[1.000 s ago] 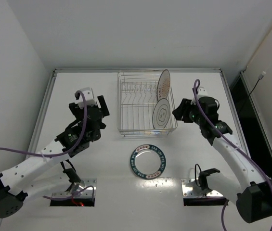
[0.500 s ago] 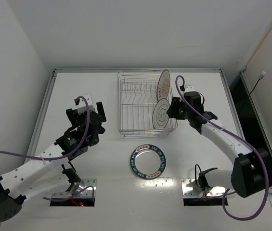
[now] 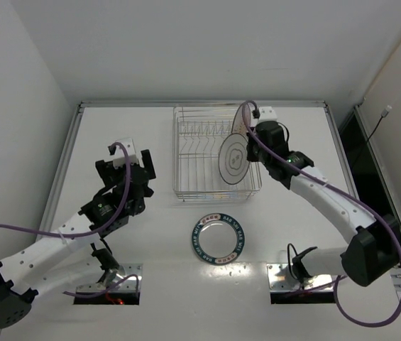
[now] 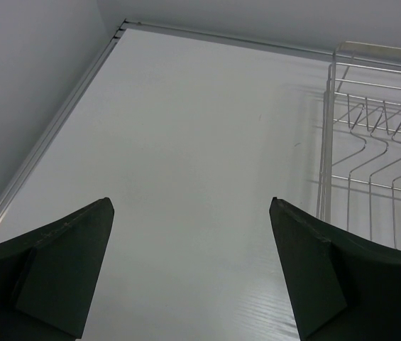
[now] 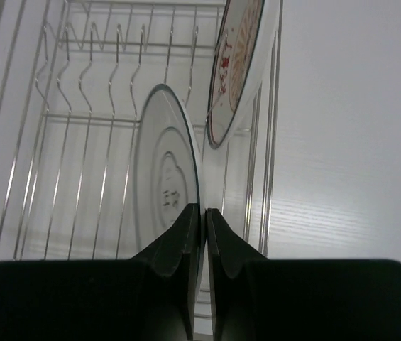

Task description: Load the plates into the dish rack

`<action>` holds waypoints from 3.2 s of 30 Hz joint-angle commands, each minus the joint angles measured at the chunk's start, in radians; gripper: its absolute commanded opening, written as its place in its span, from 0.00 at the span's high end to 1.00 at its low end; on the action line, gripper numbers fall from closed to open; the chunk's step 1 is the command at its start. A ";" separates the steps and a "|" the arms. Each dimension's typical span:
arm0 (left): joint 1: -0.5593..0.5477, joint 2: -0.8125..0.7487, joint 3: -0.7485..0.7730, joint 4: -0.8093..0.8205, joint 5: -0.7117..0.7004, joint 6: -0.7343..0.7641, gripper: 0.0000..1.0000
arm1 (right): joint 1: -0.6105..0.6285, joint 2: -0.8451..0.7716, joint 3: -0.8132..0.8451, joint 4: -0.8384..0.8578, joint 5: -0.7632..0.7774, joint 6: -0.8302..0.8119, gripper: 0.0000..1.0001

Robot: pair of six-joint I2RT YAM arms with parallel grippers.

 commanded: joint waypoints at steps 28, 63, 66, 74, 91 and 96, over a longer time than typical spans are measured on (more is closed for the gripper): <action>0.009 0.028 0.010 0.004 -0.005 -0.002 0.08 | 0.127 0.548 0.629 0.269 0.672 -0.501 1.00; 0.009 0.037 0.019 -0.026 -0.075 -0.011 0.08 | 0.097 -0.426 -0.327 -0.144 -0.236 0.397 0.54; 0.009 0.037 0.019 -0.017 -0.075 -0.011 0.08 | 0.084 -0.603 -0.476 -0.164 -0.341 0.517 0.51; 0.009 0.048 0.019 -0.017 -0.054 -0.011 0.08 | 0.011 -0.546 -0.742 -0.083 -0.616 0.704 0.47; 0.009 0.025 0.017 -0.008 -0.017 -0.011 0.07 | -0.052 0.007 -0.811 0.310 -0.832 0.749 0.83; 0.009 0.025 0.017 0.003 -0.017 -0.011 0.05 | -0.052 -0.055 -0.808 0.300 -0.823 0.749 1.00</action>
